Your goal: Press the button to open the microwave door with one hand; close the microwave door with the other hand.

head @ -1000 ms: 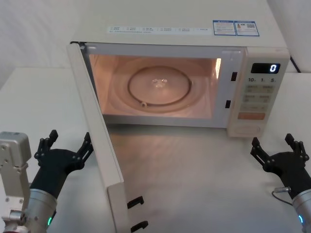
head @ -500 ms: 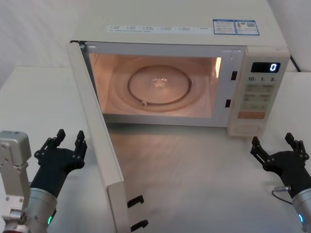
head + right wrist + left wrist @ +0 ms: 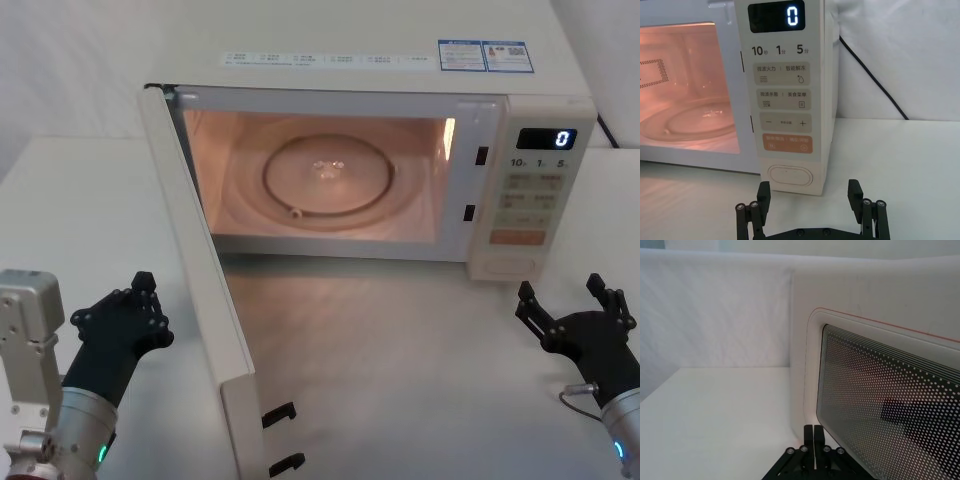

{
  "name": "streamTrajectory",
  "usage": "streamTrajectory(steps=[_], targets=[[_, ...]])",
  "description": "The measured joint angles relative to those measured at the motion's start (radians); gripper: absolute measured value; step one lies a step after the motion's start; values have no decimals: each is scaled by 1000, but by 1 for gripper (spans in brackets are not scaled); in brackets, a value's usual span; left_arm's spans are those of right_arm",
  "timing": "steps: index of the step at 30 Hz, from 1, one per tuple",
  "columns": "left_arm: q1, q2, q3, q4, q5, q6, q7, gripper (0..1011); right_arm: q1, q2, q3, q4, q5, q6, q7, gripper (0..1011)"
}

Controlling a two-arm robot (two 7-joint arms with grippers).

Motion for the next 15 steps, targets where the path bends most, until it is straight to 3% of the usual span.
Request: streamTrajectory(steps=[2,15], targets=[[0,0,0,0,0,0,0,0,0,0,0,0,0,0,0,1002],[0,-1,-1,-1,0,0,-1,0,0,0,0,0,0,0,0,1002]])
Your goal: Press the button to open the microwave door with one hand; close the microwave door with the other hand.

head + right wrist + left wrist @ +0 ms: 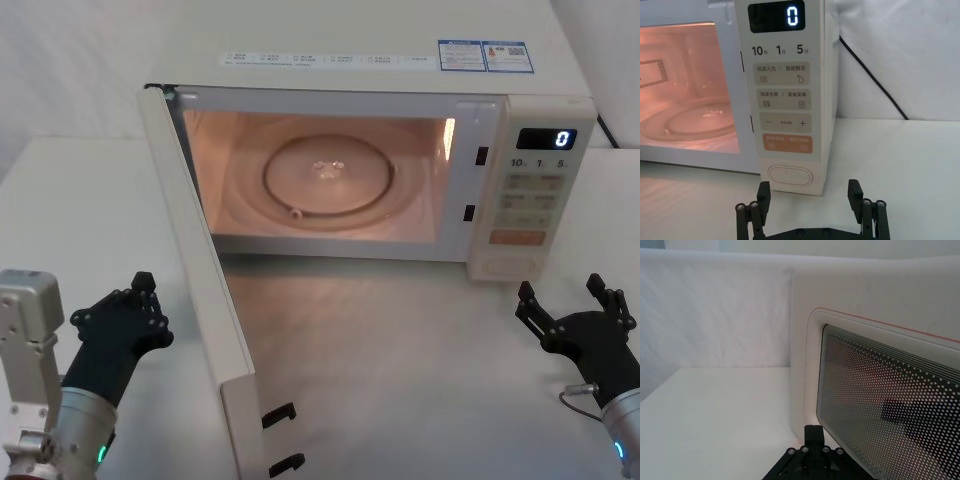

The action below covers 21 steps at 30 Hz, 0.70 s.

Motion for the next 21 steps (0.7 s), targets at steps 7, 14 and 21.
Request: streamTrajectory(steps=[7,14,21], targets=[[10,1,-33,-47,-16,8,-42,0,0,0,0,0,0,0,0,1002],[45,17,-81,-119,-37,17,-90,0,0,0,0,0,0,0,0,1002],[96,52,-150,-186,-79,34,-154,0,0,0,0,0,0,0,0,1002]])
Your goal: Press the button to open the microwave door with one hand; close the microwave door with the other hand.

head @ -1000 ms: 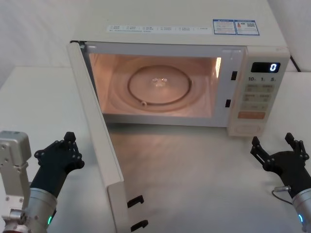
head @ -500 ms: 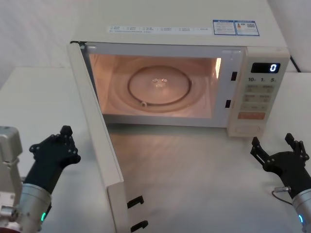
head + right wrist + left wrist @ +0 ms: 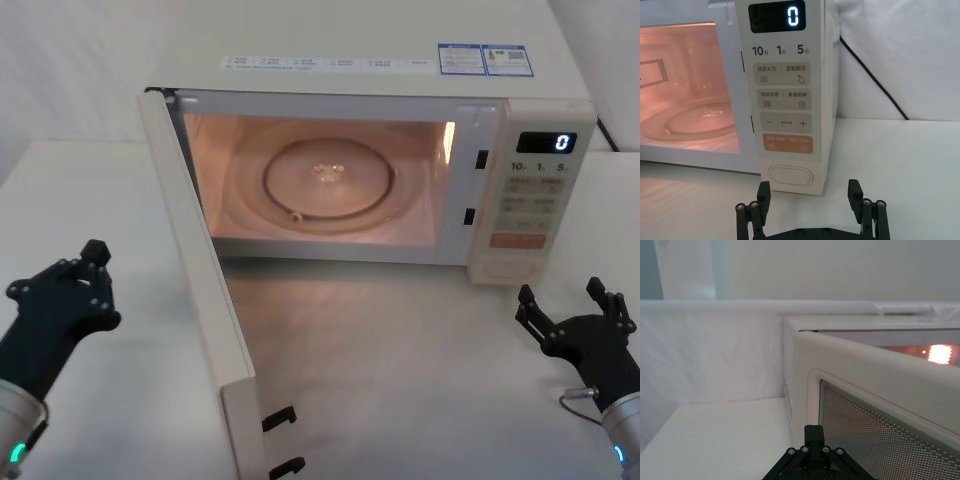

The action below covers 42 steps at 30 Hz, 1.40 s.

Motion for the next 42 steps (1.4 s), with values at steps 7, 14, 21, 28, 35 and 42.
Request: streamTrajectory(steps=[7,14,21,28,35,42], targets=[[40,57,-57,-44,-52,18,-67,0,0,0,0,0,0,0,0,1002],[40,105,-50,-58,-68,27,-103,0,0,0,0,0,0,0,0,1002],[9,128,1,-58,-69,25,-114,0,0,0,0,0,0,0,0,1002],[-26,140,54,-56,-55,22,-116,0,0,0,0,0,0,0,0,1002],[-91,147,127,-34,-38,27,-120,0,0,0,0,0,0,0,0,1002],[-161,136,202,-7,-14,36,-116,0,0,0,0,0,0,0,0,1002]])
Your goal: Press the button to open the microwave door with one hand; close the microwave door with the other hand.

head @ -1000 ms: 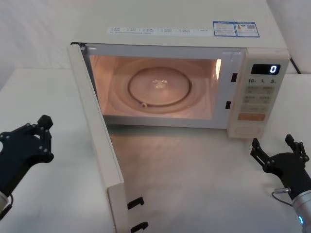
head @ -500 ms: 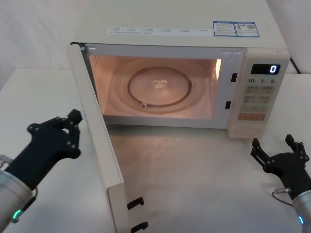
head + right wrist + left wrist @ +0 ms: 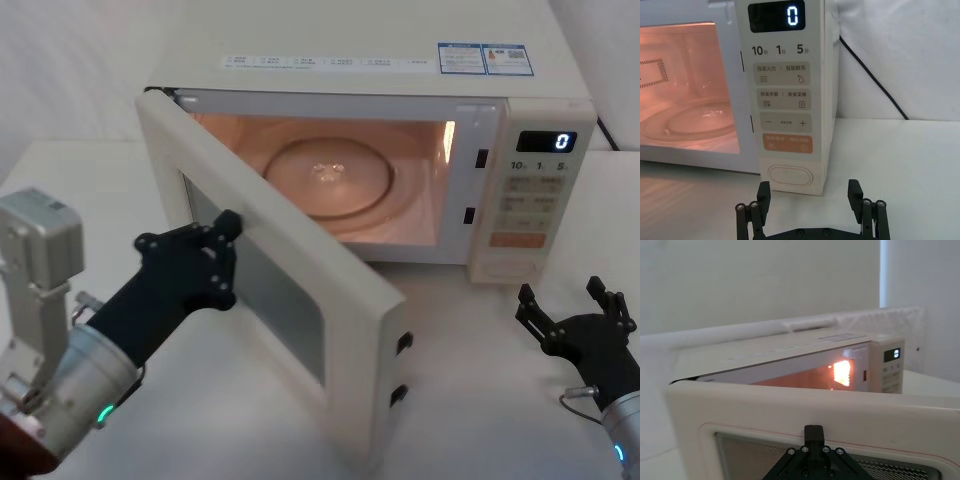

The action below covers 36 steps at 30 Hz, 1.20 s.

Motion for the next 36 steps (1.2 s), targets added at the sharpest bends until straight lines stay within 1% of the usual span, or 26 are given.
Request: streamTrajectory(steps=[2,6,11,22,31,36], targets=[[-20,-5,21,9,5,2,1,0,0,0,0,0,0,0,0,1002],[-43,-11,43,17,11,6,2,0,0,0,0,0,0,0,0,1002],[-81,-22,73,34,27,36,21,0,0,0,0,0,0,0,0,1002],[-127,-48,97,74,26,56,35,0,0,0,0,0,0,0,0,1002],[-163,-70,114,113,26,55,42,0,0,0,0,0,0,0,0,1002],[-196,-80,132,143,45,53,46,0,0,0,0,0,0,0,0,1002]])
